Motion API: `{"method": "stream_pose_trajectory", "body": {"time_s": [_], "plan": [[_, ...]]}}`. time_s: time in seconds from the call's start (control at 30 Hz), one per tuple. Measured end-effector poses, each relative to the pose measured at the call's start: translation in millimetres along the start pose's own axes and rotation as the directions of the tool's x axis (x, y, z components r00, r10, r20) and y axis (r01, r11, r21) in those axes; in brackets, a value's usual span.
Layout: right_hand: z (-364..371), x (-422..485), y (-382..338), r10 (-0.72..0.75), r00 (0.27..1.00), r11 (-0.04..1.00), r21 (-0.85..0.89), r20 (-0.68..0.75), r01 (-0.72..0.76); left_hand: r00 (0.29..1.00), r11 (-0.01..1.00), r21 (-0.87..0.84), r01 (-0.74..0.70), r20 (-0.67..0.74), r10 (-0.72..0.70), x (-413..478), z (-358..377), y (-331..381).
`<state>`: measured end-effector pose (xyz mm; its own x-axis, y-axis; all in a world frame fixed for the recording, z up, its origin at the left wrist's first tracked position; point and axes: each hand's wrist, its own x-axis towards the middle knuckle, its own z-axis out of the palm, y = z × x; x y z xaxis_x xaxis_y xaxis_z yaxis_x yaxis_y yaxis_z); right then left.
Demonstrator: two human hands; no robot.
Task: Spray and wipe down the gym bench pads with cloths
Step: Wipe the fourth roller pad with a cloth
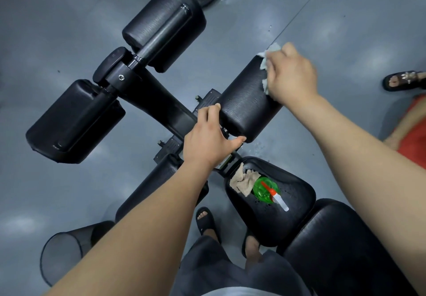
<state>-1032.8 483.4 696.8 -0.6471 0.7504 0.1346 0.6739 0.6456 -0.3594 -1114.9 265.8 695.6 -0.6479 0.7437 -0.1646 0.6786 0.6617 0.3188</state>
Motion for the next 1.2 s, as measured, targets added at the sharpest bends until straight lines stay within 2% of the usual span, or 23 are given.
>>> {"method": "stream_pose_trajectory", "body": {"time_s": [0.1,0.2,0.3,0.37,0.43,0.47,0.53,0.67,0.77,0.9,0.97,1.07,1.2], "plan": [[5,-36,-21,-0.187,0.98,0.982,-0.005,0.072,0.188,1.0,1.0,0.01,0.004,-0.006,-0.004,0,1,-1],[6,-67,-33,-0.358,0.928,0.934,0.055,0.101,0.354,1.0,1.0,0.013,-0.012,0.001,0.012,0,2,-1],[3,-59,-18,-0.435,0.895,0.9,0.034,0.097,0.434,0.999,0.999,0.01,-0.037,-0.02,0.037,-2,1,-3],[0,-40,-2,-0.337,0.94,0.941,0.003,0.057,0.338,0.999,0.999,-0.006,-0.043,-0.021,0.043,-3,0,-2],[-2,-19,11,-0.139,0.989,0.99,0.031,0.041,0.138,0.999,0.998,-0.037,-0.043,-0.022,0.042,-4,-1,-1],[-3,-12,16,-0.053,0.998,0.997,0.057,0.045,0.05,0.999,0.998,-0.058,-0.038,-0.022,0.037,-4,-2,-1],[-1,-10,17,0.023,0.999,0.995,0.098,0.044,-0.027,1.0,0.995,-0.095,-0.019,-0.025,0.017,-5,-4,0],[4,-32,18,-0.035,0.998,0.984,0.177,0.047,0.026,1.0,0.996,-0.088,0.016,-0.024,-0.019,-3,-3,1],[0,-46,20,-0.154,0.984,0.969,0.209,0.093,0.132,0.999,0.997,-0.069,0.027,-0.016,-0.028,-1,-2,0],[-1,-56,22,-0.481,0.862,0.865,0.252,0.163,0.435,1.0,0.997,-0.069,0.021,-0.011,-0.022,-1,-1,0],[-3,-48,29,-0.538,0.831,0.832,0.252,0.143,0.495,1.0,0.997,-0.07,0.017,-0.009,-0.017,0,-2,0],[-10,-29,39,-0.45,0.888,0.887,0.163,0.095,0.432,1.0,0.998,-0.063,0.009,-0.014,-0.01,-1,-3,1],[-11,-5,32,-0.21,0.978,0.972,0.111,0.016,0.207,1.0,0.998,-0.055,0.005,-0.018,-0.006,-2,-3,0]]}}
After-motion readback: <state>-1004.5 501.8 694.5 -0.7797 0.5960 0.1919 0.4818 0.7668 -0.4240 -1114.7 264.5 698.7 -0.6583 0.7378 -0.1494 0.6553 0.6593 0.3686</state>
